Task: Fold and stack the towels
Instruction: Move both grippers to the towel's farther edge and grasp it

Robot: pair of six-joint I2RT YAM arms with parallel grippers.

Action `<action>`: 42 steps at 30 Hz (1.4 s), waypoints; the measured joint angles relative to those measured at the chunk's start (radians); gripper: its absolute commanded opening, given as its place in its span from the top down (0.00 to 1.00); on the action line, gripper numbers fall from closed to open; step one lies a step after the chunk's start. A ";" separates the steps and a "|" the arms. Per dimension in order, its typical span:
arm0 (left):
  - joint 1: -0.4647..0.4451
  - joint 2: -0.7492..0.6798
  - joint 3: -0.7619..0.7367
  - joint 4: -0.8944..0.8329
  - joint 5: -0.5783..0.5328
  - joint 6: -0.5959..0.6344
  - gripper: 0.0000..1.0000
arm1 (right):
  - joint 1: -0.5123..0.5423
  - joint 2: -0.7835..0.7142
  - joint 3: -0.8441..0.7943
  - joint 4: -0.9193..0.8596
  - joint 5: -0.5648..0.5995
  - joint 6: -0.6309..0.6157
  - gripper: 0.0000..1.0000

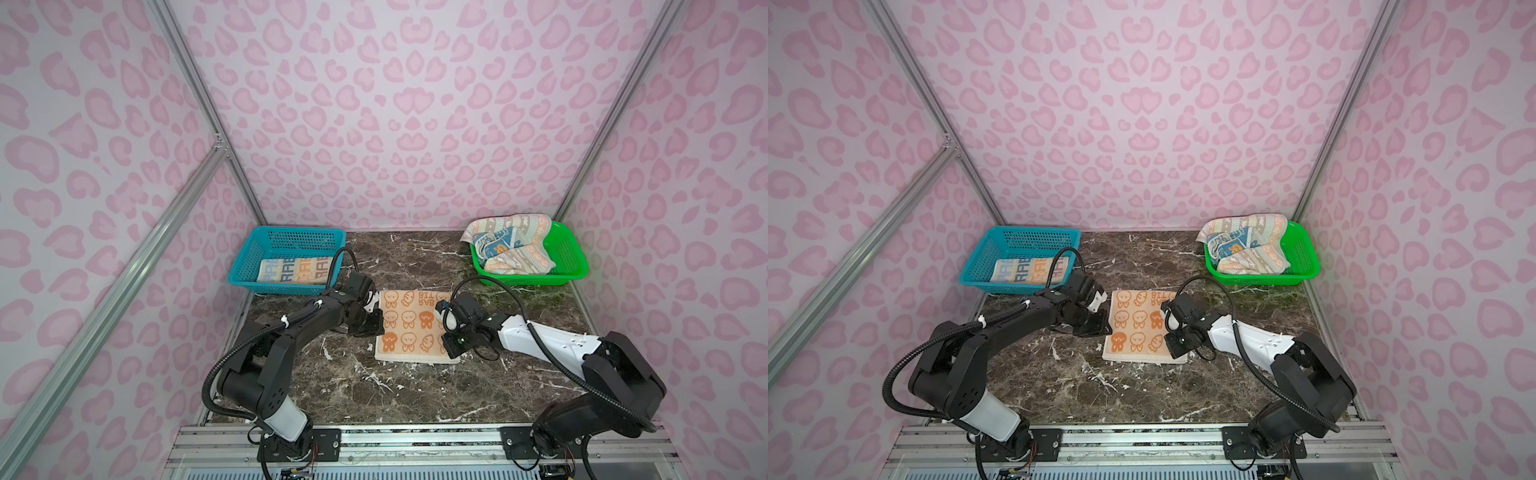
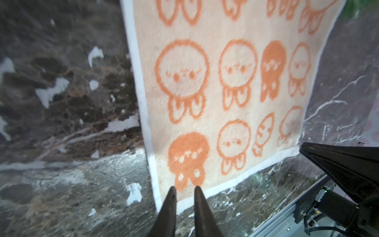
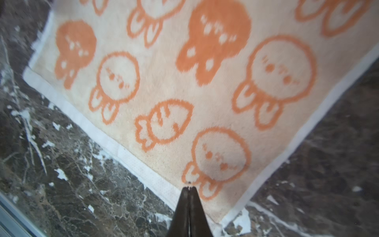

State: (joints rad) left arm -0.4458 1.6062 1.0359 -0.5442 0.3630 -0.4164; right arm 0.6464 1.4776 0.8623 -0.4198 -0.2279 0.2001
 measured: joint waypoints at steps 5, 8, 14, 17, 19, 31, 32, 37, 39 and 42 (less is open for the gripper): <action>0.011 0.029 0.129 -0.005 -0.030 0.003 0.39 | -0.108 -0.024 0.043 0.064 0.046 0.041 0.60; 0.033 0.104 0.196 -0.003 -0.056 0.010 0.34 | -0.196 0.013 0.073 0.090 0.074 0.093 0.55; 0.095 0.280 0.340 -0.004 -0.068 0.018 0.34 | -0.283 0.158 0.167 0.114 0.066 0.167 0.57; 0.116 0.349 0.391 -0.003 -0.071 0.023 0.36 | -0.297 0.237 0.224 0.114 0.066 0.195 0.62; 0.119 0.393 0.422 -0.006 -0.071 0.028 0.38 | -0.303 0.288 0.261 0.113 0.063 0.212 0.64; 0.124 0.533 0.521 -0.002 -0.021 0.031 0.47 | -0.321 0.478 0.407 0.092 0.027 0.291 0.68; 0.125 0.536 0.523 0.000 -0.017 0.031 0.48 | -0.321 0.486 0.411 0.092 0.021 0.297 0.68; 0.125 0.548 0.528 0.013 -0.004 0.025 0.59 | -0.321 0.513 0.426 0.096 -0.002 0.307 0.81; 0.125 0.555 0.533 0.019 0.000 0.025 0.70 | -0.321 0.521 0.432 0.100 -0.010 0.312 0.89; 0.125 0.561 0.537 0.017 -0.004 0.024 0.87 | -0.321 0.523 0.436 0.100 -0.020 0.312 0.98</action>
State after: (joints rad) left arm -0.3210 2.1674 1.5726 -0.5270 0.3592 -0.3927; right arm 0.3252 2.0006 1.2987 -0.3202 -0.2478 0.5121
